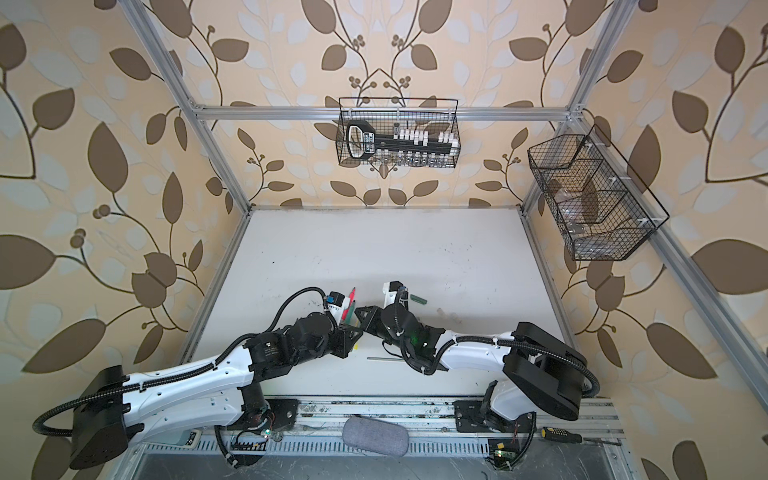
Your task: Insert the pens into the pen caps
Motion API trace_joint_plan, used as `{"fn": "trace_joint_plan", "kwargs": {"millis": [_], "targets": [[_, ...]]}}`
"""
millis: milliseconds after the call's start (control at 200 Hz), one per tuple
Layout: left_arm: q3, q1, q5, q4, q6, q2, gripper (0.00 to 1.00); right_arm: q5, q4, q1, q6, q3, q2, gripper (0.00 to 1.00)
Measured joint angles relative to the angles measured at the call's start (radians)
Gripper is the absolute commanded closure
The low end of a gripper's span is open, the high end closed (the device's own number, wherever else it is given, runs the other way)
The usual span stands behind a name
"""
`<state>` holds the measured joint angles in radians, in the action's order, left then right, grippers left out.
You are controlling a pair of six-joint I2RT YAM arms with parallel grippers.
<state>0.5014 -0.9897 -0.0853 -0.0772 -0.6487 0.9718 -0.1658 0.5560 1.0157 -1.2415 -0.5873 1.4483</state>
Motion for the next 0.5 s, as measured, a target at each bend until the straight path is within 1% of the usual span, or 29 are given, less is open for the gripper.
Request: {"fn": "trace_joint_plan", "kwargs": {"millis": [40, 90, 120, 175, 200, 295, 335, 380, 500], "targets": [[0.000, 0.000, 0.000, 0.005, 0.000, 0.004, 0.80, -0.005, 0.000, 0.003, 0.000, 0.000, -0.003, 1.00], [0.000, 0.000, 0.001, 0.008, 0.000, 0.008, 0.83, -0.010, 0.000, 0.005, 0.000, 0.000, -0.003, 1.00], [0.000, 0.000, 0.002, 0.010, 0.001, 0.010, 0.86, -0.013, 0.000, 0.006, 0.000, 0.000, -0.003, 1.00], [0.000, 0.000, 0.003, 0.016, -0.001, 0.011, 0.96, -0.016, 0.000, 0.006, 0.000, 0.000, -0.003, 1.00], [0.000, 0.000, 0.002, 0.016, 0.005, 0.011, 1.00, -0.018, 0.000, 0.006, 0.000, 0.000, -0.003, 0.93], [0.000, 0.000, -0.001, 0.018, 0.012, 0.011, 1.00, -0.022, -0.001, 0.006, 0.005, 0.000, -0.003, 0.64], [0.000, 0.000, -0.005, 0.017, 0.013, 0.011, 1.00, -0.025, -0.005, 0.008, 0.002, 0.000, -0.006, 0.57], [0.000, 0.000, -0.019, 0.012, 0.011, 0.010, 1.00, -0.032, -0.022, 0.008, 0.005, 0.000, -0.014, 0.52], [0.000, 0.000, -0.087, -0.034, -0.025, -0.011, 1.00, -0.063, -0.092, 0.011, 0.035, -0.001, -0.078, 0.46]]}}
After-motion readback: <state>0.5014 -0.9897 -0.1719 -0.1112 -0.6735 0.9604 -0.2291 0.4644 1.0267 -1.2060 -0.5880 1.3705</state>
